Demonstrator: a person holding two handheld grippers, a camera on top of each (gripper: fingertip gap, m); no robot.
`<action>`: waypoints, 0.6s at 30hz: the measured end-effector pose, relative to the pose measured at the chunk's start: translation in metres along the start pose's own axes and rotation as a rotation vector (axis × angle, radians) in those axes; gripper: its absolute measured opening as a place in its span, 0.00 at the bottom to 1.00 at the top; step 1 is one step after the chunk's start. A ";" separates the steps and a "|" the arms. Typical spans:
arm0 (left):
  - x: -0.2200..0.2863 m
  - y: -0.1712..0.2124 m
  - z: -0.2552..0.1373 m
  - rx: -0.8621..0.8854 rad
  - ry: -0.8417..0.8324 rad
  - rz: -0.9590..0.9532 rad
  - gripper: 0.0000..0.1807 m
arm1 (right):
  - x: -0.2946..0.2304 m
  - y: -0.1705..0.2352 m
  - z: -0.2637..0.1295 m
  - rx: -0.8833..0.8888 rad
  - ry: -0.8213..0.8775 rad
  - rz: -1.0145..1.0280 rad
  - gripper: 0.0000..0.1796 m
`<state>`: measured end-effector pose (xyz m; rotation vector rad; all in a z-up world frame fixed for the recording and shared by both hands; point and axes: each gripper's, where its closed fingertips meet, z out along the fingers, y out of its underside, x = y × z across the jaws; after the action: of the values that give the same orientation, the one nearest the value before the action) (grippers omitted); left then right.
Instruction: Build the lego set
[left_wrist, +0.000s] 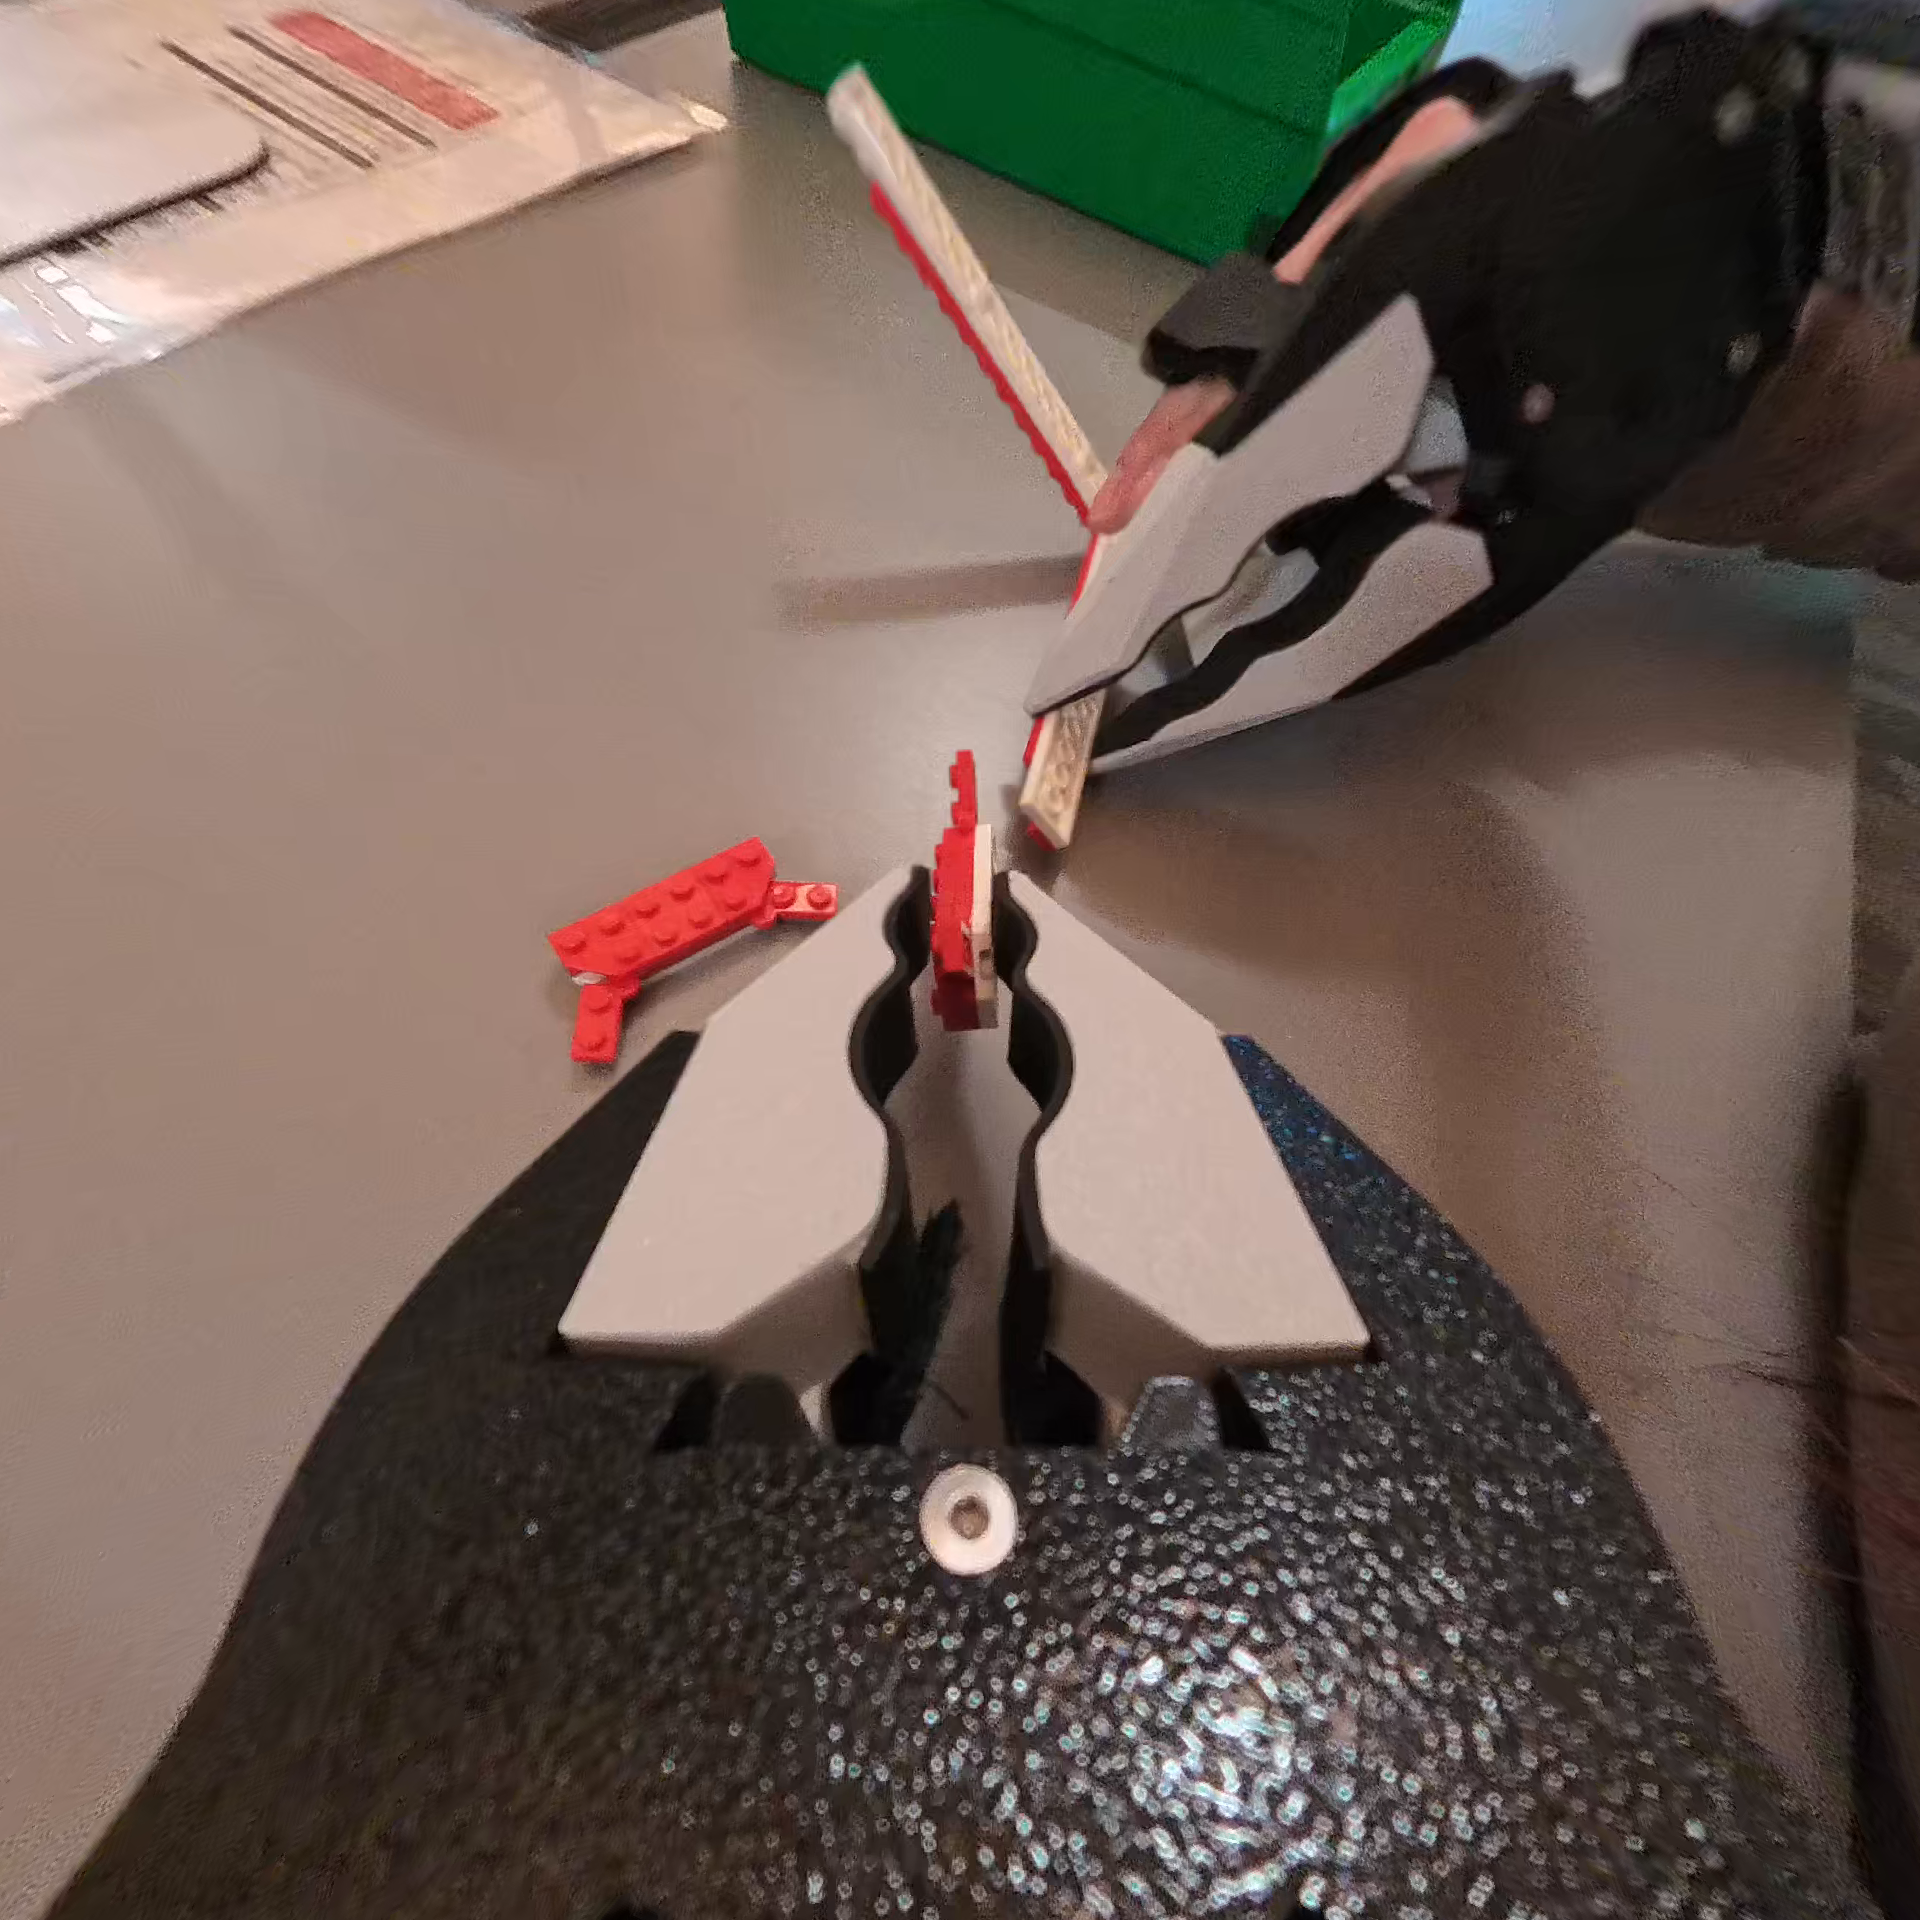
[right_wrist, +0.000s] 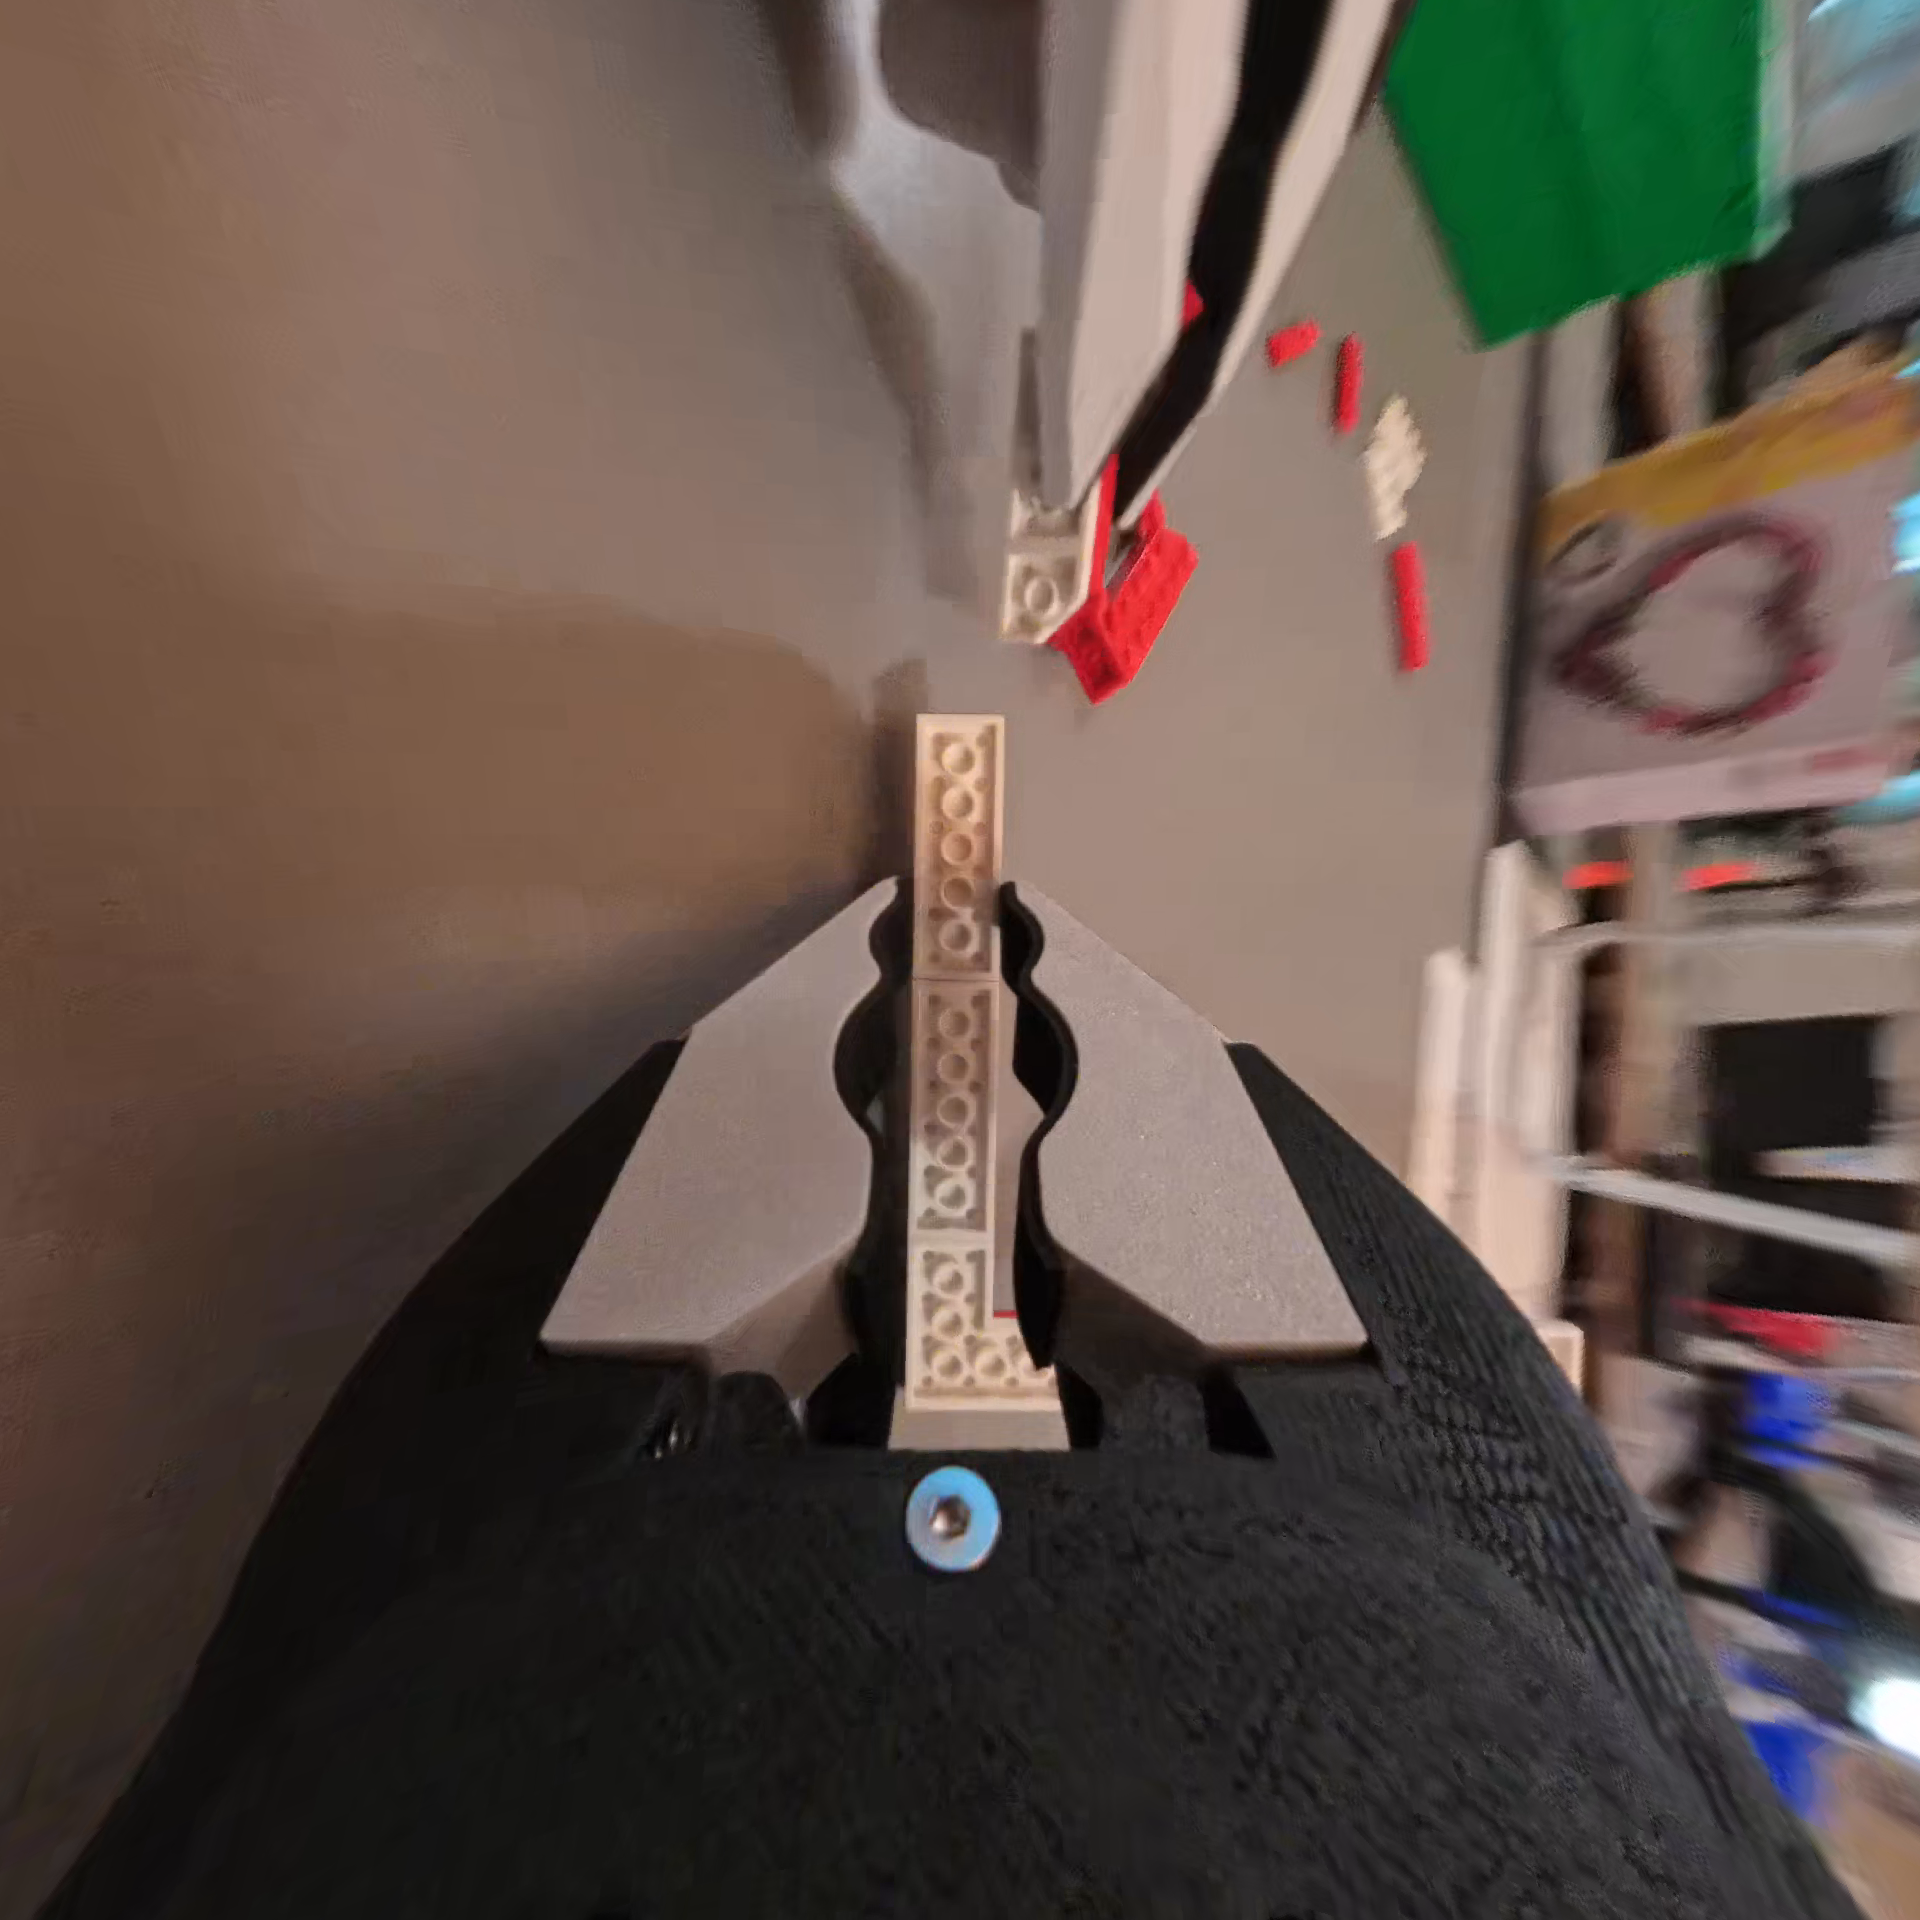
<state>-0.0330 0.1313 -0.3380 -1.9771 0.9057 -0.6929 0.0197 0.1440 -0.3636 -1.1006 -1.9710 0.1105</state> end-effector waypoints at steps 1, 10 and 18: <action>0.002 0.001 0.001 -0.010 0.013 -0.004 0.05 | 0.000 -0.001 -0.001 -0.004 0.069 -0.094 0.08; 0.019 0.004 0.008 -0.051 0.046 -0.050 0.05 | -0.002 -0.008 -0.009 -0.069 0.372 -0.440 0.08; 0.024 0.006 0.012 -0.060 -0.007 -0.033 0.05 | 0.004 -0.004 -0.007 -0.141 0.428 -0.429 0.08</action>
<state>-0.0123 0.1150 -0.3463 -2.0500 0.9012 -0.6846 0.0213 0.1425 -0.3546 -0.6896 -1.7918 -0.4620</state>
